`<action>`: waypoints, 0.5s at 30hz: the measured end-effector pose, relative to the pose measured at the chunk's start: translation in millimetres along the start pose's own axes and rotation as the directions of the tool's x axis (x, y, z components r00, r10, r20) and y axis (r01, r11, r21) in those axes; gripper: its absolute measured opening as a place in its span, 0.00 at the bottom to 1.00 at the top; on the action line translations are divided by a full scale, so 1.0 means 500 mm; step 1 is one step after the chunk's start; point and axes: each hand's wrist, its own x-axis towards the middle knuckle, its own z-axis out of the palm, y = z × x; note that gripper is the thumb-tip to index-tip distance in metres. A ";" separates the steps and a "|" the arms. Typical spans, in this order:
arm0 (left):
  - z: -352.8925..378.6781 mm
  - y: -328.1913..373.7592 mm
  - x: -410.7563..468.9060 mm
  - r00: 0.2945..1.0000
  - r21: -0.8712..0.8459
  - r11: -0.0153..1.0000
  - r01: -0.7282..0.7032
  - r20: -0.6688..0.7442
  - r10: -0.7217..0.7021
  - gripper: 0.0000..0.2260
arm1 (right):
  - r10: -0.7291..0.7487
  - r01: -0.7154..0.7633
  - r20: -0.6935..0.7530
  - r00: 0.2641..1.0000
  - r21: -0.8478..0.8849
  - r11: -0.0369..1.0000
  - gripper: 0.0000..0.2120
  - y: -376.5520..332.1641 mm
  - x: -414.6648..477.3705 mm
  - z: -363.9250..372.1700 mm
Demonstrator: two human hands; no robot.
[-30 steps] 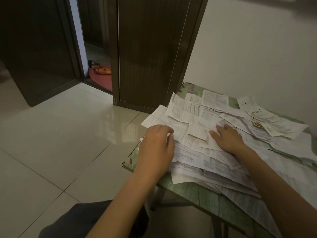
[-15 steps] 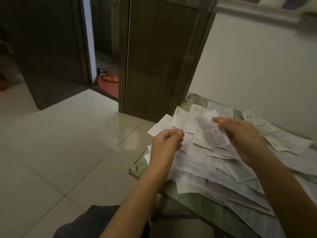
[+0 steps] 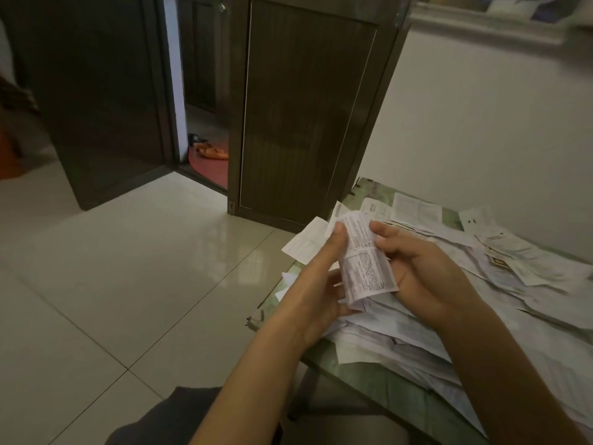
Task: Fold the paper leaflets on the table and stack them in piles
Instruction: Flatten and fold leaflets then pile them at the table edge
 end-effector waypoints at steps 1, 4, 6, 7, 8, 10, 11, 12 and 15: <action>-0.002 0.001 0.000 1.000 -0.023 1.000 -0.004 0.022 0.004 0.28 | -0.010 0.010 -0.008 1.000 0.003 1.000 0.12 0.002 0.000 0.001; -0.005 0.001 -0.005 0.999 -0.023 1.000 -0.010 0.044 0.011 0.18 | -0.134 0.120 -0.069 0.989 -0.185 0.975 0.09 0.015 -0.007 0.003; -0.008 0.000 -0.004 0.999 -0.031 0.999 -0.023 0.042 0.024 0.14 | -0.312 0.221 -0.098 0.945 -0.513 0.830 0.07 0.026 -0.018 0.006; -0.009 -0.002 -0.003 0.999 -0.051 0.998 -0.031 0.037 0.033 0.12 | -0.386 0.257 -0.082 0.919 -0.618 0.743 0.06 0.033 -0.021 0.008; -0.010 -0.002 -0.004 0.999 -0.070 0.997 -0.037 0.025 0.039 0.10 | -0.427 0.280 -0.061 0.902 -0.669 0.688 0.07 0.039 -0.026 0.010; -0.011 -0.005 -0.003 0.999 -0.086 0.995 -0.045 -0.002 0.045 0.08 | -0.455 0.290 -0.060 0.889 -0.694 0.659 0.08 0.047 -0.032 0.012; -0.013 -0.006 -0.003 0.998 -0.089 0.994 -0.056 -0.012 0.055 0.06 | -0.458 0.282 -0.079 0.886 -0.692 0.665 0.09 0.050 -0.032 0.013; -0.013 -0.008 -0.004 0.998 -0.094 0.993 -0.067 -0.012 0.066 0.06 | -0.459 0.264 -0.104 0.882 -0.698 0.665 0.09 0.050 -0.034 0.013; -0.014 -0.008 -0.006 0.995 -0.081 0.992 -0.095 -0.005 0.095 0.05 | -0.421 0.185 -0.156 0.894 -0.726 0.663 0.07 0.049 -0.033 0.007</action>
